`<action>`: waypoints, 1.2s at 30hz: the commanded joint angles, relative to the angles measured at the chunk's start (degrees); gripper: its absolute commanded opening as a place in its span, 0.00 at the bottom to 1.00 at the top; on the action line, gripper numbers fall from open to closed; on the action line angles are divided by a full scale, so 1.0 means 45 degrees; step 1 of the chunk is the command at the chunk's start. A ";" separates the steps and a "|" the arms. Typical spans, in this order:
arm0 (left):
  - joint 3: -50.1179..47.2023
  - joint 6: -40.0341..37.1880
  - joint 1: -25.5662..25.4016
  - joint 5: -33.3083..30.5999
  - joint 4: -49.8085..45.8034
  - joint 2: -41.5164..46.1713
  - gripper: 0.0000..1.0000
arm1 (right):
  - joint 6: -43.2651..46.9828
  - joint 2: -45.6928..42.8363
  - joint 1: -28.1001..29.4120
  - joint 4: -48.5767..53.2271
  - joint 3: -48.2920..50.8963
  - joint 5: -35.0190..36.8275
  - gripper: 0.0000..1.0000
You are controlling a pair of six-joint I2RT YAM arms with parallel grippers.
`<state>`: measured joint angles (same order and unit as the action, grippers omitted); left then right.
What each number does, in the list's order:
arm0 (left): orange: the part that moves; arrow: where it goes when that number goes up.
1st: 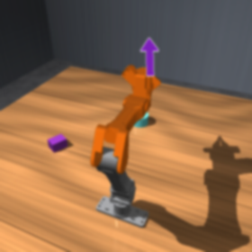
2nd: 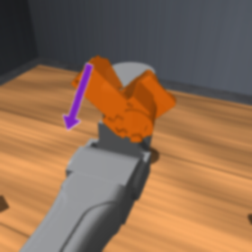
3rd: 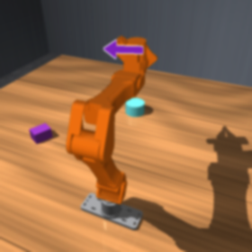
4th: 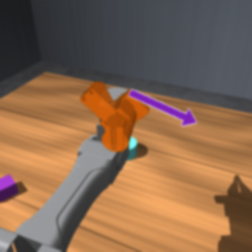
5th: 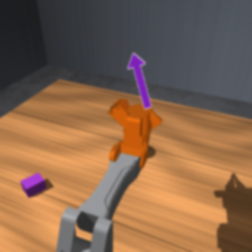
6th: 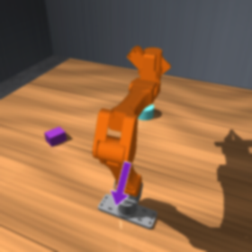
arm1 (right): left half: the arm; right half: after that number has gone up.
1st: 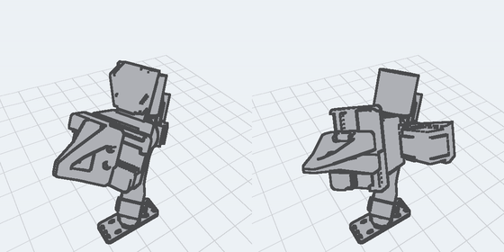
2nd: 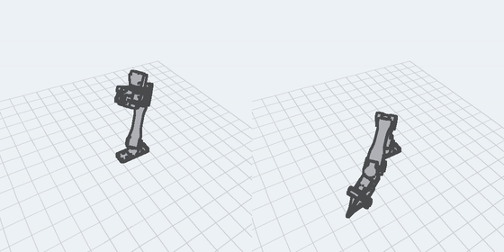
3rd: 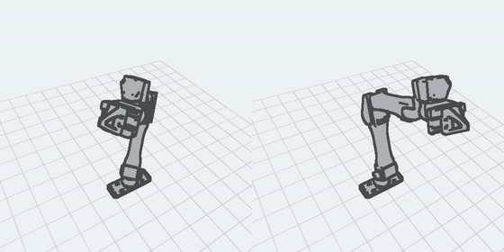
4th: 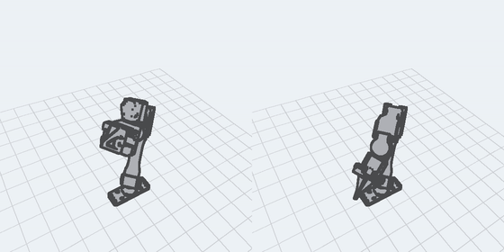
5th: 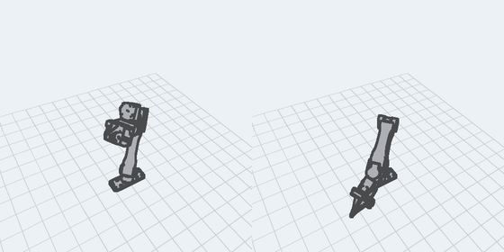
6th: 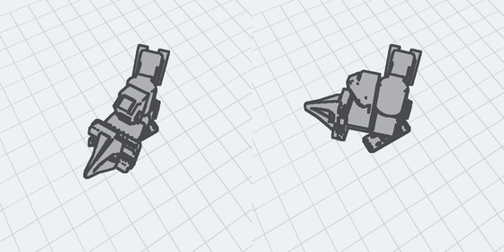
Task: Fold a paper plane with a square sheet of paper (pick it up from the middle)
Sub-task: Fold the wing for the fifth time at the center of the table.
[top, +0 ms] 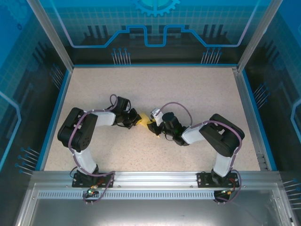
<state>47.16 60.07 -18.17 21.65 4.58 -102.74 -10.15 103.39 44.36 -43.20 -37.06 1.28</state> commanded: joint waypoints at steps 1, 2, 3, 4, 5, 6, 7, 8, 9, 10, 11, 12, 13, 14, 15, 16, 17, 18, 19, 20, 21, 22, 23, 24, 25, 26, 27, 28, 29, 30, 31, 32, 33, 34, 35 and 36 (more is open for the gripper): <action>-0.0057 0.0147 -0.0175 -0.0413 -0.0991 -0.0154 0.01 | -0.0268 0.0043 0.0125 0.0195 -0.0286 -0.0007 0.23; -0.0079 0.0163 -0.0180 -0.0404 -0.0971 -0.0111 0.00 | -0.0381 0.0083 0.0123 0.0253 -0.0277 -0.0109 0.20; -0.0086 0.0162 -0.0183 -0.0395 -0.0961 -0.0090 0.00 | -0.0503 0.0090 0.0104 0.0339 -0.0297 -0.0178 0.19; -0.0079 0.0128 -0.0178 -0.0377 -0.0960 -0.0075 0.01 | -0.0687 0.0151 0.0085 0.0496 -0.0360 -0.0264 0.18; -0.0078 0.0118 -0.0180 -0.0376 -0.0976 -0.0036 0.00 | -0.0910 0.0215 0.0041 0.0537 -0.0369 -0.0465 0.17; -0.0088 0.0112 -0.0180 -0.0383 -0.0960 -0.0011 0.01 | -0.1086 0.0278 0.0011 0.0571 -0.0354 -0.0602 0.17; -0.0087 0.0090 -0.0178 -0.0377 -0.0970 0.0055 0.01 | -0.1370 0.0318 -0.0081 0.0595 -0.0378 -0.0851 0.16; -0.0087 0.0076 -0.0180 -0.0360 -0.0975 0.0110 0.01 | -0.1648 0.0378 -0.0126 0.0610 -0.0397 -0.1136 0.16; -0.0096 0.0085 -0.0170 -0.0341 -0.0974 0.0205 0.02 | -0.1909 0.0445 -0.0196 0.0635 -0.0442 -0.1380 0.16; -0.0118 0.0042 -0.0180 -0.0338 -0.0986 0.0324 0.03 | -0.2225 0.0513 -0.0247 0.0644 -0.0489 -0.1696 0.16; -0.0141 0.0012 -0.0180 -0.0367 -0.1017 0.0468 0.04 | -0.2544 0.0675 -0.0320 0.0655 -0.0566 -0.2054 0.16; -0.0176 0.0010 -0.0175 -0.0403 -0.1084 0.0651 0.05 | -0.2826 0.0811 -0.0412 0.0623 -0.0639 -0.2431 0.15; -0.0240 -0.0019 -0.0180 -0.0506 -0.1169 0.0884 0.07 | -0.3168 0.0950 -0.0511 0.0503 -0.0641 -0.2750 0.15; -0.0317 -0.0024 -0.0180 -0.0665 -0.1323 0.1166 0.07 | -0.3497 0.1090 -0.0601 0.0326 -0.0623 -0.2999 0.15; -0.0424 -0.0044 -0.0180 -0.0848 -0.1446 0.1400 0.08 | -0.3809 0.1211 -0.0689 0.0153 -0.0627 -0.3234 0.14; -0.0561 -0.0062 -0.0180 -0.1096 -0.1612 0.1726 0.09 | -0.4129 0.1354 -0.0823 0.0020 -0.0651 -0.3482 0.14; -0.0715 -0.0068 -0.0180 -0.1397 -0.1849 0.2054 0.09 | -0.4427 0.1472 -0.0938 -0.0074 -0.0690 -0.3776 0.13; -0.0856 -0.0081 -0.0180 -0.1665 -0.2022 0.2368 0.10 | -0.4658 0.1563 -0.1045 -0.0145 -0.0738 -0.3980 0.13; -0.0993 -0.0122 -0.0180 -0.1939 -0.2210 0.2679 0.10 | -0.4878 0.1613 -0.1121 -0.0223 -0.0792 -0.4196 0.12; -0.1139 -0.0161 -0.0180 -0.2187 -0.2388 0.2977 0.11 | -0.5101 0.1655 -0.1188 -0.0197 -0.0851 -0.4362 0.11; -0.1220 -0.0226 -0.0180 -0.2322 -0.2457 0.3204 0.11 | -0.5258 0.1672 -0.1240 -0.0168 -0.0906 -0.4475 0.10; -0.1275 -0.0344 -0.0176 -0.2388 -0.2465 0.3418 0.12 | -0.5433 0.1693 -0.1286 -0.0151 -0.0957 -0.4657 0.09; -0.1316 -0.0474 -0.0182 -0.2392 -0.2467 0.3592 0.12 | -0.5578 0.1711 -0.1317 -0.0128 -0.1001 -0.4786 0.09; -0.1319 -0.0593 -0.0180 -0.2387 -0.2478 0.3690 0.13 | -0.5709 0.1723 -0.1339 -0.0108 -0.1037 -0.4918 0.09; -0.1315 -0.0730 -0.0165 -0.2332 -0.2401 0.3795 0.14 | -0.5839 0.1739 -0.1378 -0.0114 -0.1043 -0.5020 0.09; -0.1281 -0.0812 -0.0180 -0.2265 -0.2353 0.3850 0.14 | -0.5949 0.1755 -0.1414 -0.0107 -0.1057 -0.5063 0.09; -0.1280 -0.0910 -0.0175 -0.2147 -0.2239 0.3885 0.15 | -0.6019 0.1787 -0.1453 -0.0071 -0.1080 -0.5126 0.08; -0.1273 -0.0995 -0.0180 -0.1996 -0.2071 0.3878 0.15 | -0.6095 0.1852 -0.1488 -0.0083 -0.1100 -0.5214 0.08; -0.1248 -0.1127 -0.0180 -0.1860 -0.1931 0.3861 0.15 | -0.6166 0.1931 -0.1551 -0.0107 -0.1144 -0.5427 0.08; -0.1181 -0.1236 -0.0173 -0.1773 -0.1883 0.3847 0.15 | -0.6226 0.1993 -0.1605 -0.0089 -0.1230 -0.5640 0.09; -0.1149 -0.1321 -0.0180 -0.1709 -0.1858 0.3827 0.15 | -0.6254 0.2033 -0.1659 -0.0044 -0.1299 -0.5803 0.09; -0.1100 -0.1374 -0.0180 -0.1687 -0.1861 0.3817 0.15 | -0.6214 0.2079 -0.1664 0.0076 -0.1401 -0.5995 0.09; -0.1104 -0.1421 -0.0180 -0.1691 -0.1834 0.3816 0.15 | -0.6103 0.2115 -0.1684 0.0255 -0.1523 -0.6176 0.10; -0.1083 -0.1468 -0.0180 -0.1694 -0.1782 0.3807 0.15 | -0.6002 0.2131 -0.1675 0.0407 -0.1611 -0.6316 0.10; -0.1079 -0.1475 -0.0180 -0.1704 -0.1768 0.3817 0.15 | -0.5905 0.2160 -0.1684 0.0547 -0.1700 -0.6473 0.11; -0.1090 -0.1516 -0.0180 -0.1714 -0.1704 0.3797 0.15 | -0.5836 0.2225 -0.1693 0.0692 -0.1797 -0.6677 0.13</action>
<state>42.15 55.40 -18.61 13.28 -4.01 -86.28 -36.67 112.27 37.39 -42.24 -43.13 -24.51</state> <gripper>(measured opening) 0.152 0.120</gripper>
